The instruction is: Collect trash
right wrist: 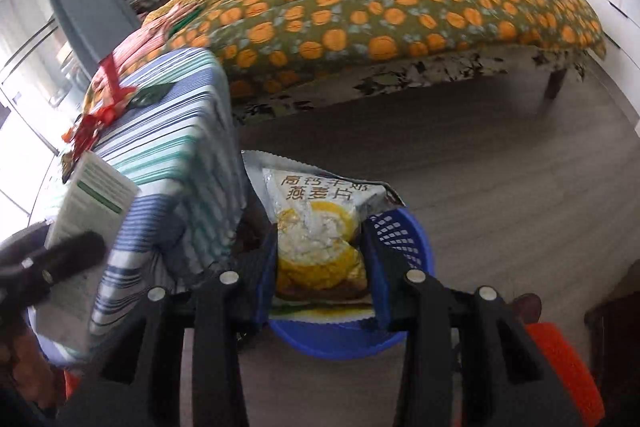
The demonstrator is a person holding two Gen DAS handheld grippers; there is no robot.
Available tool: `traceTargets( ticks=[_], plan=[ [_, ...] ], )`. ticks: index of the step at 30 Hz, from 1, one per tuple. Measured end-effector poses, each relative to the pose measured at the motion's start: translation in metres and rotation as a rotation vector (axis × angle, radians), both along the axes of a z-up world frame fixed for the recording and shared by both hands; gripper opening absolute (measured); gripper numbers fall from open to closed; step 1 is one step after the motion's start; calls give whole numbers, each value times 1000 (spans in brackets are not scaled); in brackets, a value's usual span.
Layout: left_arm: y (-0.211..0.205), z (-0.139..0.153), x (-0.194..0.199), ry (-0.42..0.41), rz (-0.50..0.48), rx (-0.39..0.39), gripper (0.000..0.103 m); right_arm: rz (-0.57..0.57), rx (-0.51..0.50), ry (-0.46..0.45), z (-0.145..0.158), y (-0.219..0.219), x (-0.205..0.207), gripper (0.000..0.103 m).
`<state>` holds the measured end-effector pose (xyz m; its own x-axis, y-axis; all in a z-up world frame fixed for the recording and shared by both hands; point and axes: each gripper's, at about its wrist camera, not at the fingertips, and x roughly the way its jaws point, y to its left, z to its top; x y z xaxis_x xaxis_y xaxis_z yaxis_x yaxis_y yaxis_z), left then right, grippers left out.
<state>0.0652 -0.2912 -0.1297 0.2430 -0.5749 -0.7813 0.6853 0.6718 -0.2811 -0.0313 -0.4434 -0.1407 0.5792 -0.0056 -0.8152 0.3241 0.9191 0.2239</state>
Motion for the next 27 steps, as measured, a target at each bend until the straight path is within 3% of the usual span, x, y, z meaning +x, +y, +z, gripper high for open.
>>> traceTargets(
  ticks=[9, 10, 11, 12, 15, 21, 27],
  plan=[
    [-53, -38, 18, 22, 0, 34, 51, -111, 116, 22, -34, -48, 8, 41],
    [-58, -40, 22, 18, 0, 25, 54, -123, 140, 19, -37, -53, 9, 43],
    [-61, -40, 26, 19, 0, 13, 73, -136, 179, 3, -41, -59, 10, 52],
    [-64, -40, 30, 17, 8, 2, 84, -151, 211, -16, -43, -65, 11, 60],
    [-64, -31, 37, 19, 28, -44, 86, -183, 236, -63, -36, -72, 5, 61],
    [-27, 5, 29, -102, 85, -102, 96, -197, 137, -126, -9, -68, -5, 72],
    [47, 17, 12, -240, 179, -37, 98, -123, 2, -139, 2, -27, -7, 73]
  ],
)
